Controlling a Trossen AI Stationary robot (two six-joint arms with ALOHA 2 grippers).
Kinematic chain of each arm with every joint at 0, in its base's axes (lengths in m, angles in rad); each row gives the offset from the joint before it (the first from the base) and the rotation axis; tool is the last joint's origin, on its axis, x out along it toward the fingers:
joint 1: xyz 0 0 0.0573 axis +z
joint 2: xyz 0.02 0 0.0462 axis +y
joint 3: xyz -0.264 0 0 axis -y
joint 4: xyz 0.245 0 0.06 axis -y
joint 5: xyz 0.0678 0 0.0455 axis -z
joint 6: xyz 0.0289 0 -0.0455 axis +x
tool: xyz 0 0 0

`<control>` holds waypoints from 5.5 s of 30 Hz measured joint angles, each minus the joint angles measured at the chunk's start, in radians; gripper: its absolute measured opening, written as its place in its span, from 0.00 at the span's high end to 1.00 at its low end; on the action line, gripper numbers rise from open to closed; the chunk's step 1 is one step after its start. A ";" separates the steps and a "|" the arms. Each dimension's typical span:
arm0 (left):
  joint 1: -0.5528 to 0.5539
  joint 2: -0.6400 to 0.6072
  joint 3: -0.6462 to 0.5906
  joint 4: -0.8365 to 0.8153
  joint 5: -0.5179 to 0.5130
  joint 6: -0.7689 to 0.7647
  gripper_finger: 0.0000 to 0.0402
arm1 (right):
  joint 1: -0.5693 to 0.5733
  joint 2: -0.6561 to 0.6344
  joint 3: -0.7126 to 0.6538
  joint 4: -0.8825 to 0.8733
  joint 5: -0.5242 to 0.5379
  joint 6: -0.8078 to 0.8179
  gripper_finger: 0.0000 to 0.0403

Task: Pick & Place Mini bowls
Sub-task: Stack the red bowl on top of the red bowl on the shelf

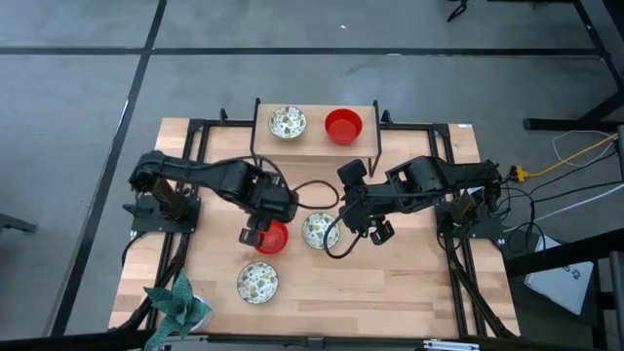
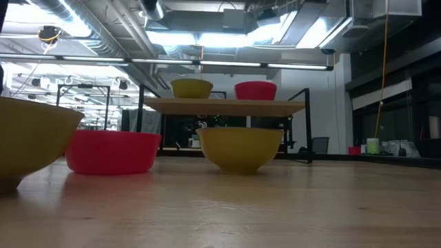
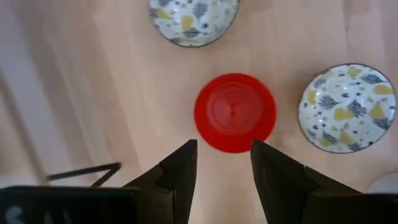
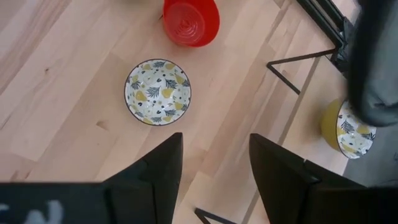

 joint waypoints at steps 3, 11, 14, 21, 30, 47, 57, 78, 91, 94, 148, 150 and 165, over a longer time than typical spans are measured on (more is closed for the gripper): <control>0.000 -0.001 -0.045 0.026 0.014 -0.026 0.64 | 0.000 0.000 0.000 0.000 0.000 0.002 0.54; 0.000 -0.060 -0.249 0.077 0.011 -0.098 0.64 | 0.000 0.000 0.000 0.000 0.000 0.002 0.54; 0.000 -0.096 -0.336 0.133 0.011 -0.134 0.64 | 0.000 0.000 0.000 0.000 0.000 0.002 0.54; 0.026 -0.195 -0.509 0.265 -0.003 -0.263 0.64 | 0.000 0.000 0.000 0.000 0.000 0.002 0.54; 0.045 -0.253 -0.692 0.372 -0.062 -0.541 0.64 | 0.000 0.000 0.000 0.000 0.000 0.000 0.54; 0.062 -0.250 -0.900 0.597 -0.055 -0.742 0.64 | 0.000 0.000 0.000 0.000 -0.001 0.003 0.54; 0.069 -0.250 -0.995 0.732 0.037 -0.776 0.64 | 0.000 0.000 0.000 0.000 -0.001 -0.001 0.54; 0.090 -0.226 -0.994 0.765 0.040 -0.766 0.64 | 0.000 0.000 0.000 0.000 -0.001 0.006 0.54; 0.090 -0.199 -0.994 0.765 0.025 -0.771 0.64 | 0.000 0.000 0.000 0.000 -0.001 0.005 0.54; 0.090 -0.188 -0.994 0.763 0.017 -0.772 0.64 | 0.000 0.000 0.000 0.000 -0.001 0.005 0.54; 0.292 -0.235 -0.508 0.590 0.247 -0.402 0.99 | 0.000 0.000 0.000 0.000 -0.140 -0.060 0.54; 0.305 -0.235 -0.468 0.590 0.271 -0.379 0.99 | 0.000 0.000 0.000 0.000 -0.156 -0.109 0.54; 0.323 -0.232 -0.341 0.606 0.342 -0.339 0.99 | 0.000 0.000 0.000 0.102 -0.181 -0.317 0.54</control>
